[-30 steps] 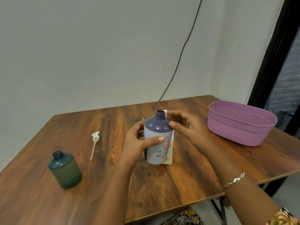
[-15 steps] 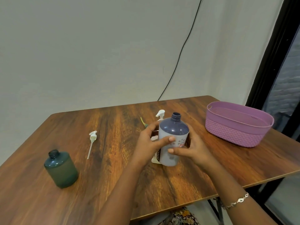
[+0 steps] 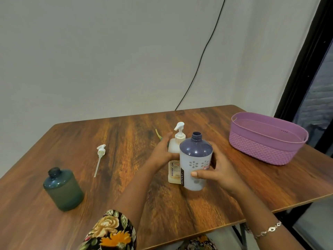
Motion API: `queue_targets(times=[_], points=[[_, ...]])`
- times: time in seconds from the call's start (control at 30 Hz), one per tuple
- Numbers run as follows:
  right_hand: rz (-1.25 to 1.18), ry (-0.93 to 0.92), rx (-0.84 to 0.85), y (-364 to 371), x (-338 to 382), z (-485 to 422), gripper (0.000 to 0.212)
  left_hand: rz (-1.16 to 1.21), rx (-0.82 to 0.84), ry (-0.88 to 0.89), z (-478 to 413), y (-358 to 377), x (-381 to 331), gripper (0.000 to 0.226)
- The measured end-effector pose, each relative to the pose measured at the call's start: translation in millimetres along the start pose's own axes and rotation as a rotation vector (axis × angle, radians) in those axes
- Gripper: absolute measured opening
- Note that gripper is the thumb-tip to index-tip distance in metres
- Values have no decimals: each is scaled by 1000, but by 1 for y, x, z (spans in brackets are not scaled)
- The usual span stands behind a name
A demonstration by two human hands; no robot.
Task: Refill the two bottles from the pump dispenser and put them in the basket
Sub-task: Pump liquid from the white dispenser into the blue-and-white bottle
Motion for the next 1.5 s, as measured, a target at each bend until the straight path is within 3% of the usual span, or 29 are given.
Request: queue_targets(times=[0.13, 0.43, 0.8, 1.13, 1.5], points=[[-35, -6, 5, -2, 3, -1, 87, 20, -38, 30, -2, 4, -2, 63], [4, -27, 41, 12, 12, -5, 83, -173, -406, 69, 18, -26, -29, 69], [36, -59, 130, 60, 21, -13, 82, -498, -736, -130, 71, -61, -24, 68], [84, -61, 163, 85, 23, -14, 79, -603, -807, -275, 96, -58, -13, 70], [114, -55, 162, 88, 22, -15, 83, -678, -822, -313, 101, -51, -10, 74]])
Point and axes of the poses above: each hand's wrist, its own z-axis away from the middle knuckle, its own y-axis out of the palm, x = y × z, the point moved 2 cm from there along -z, towards the middle knuckle, and after that the axes turned 11 degrees about y, right-handed, at the moved point
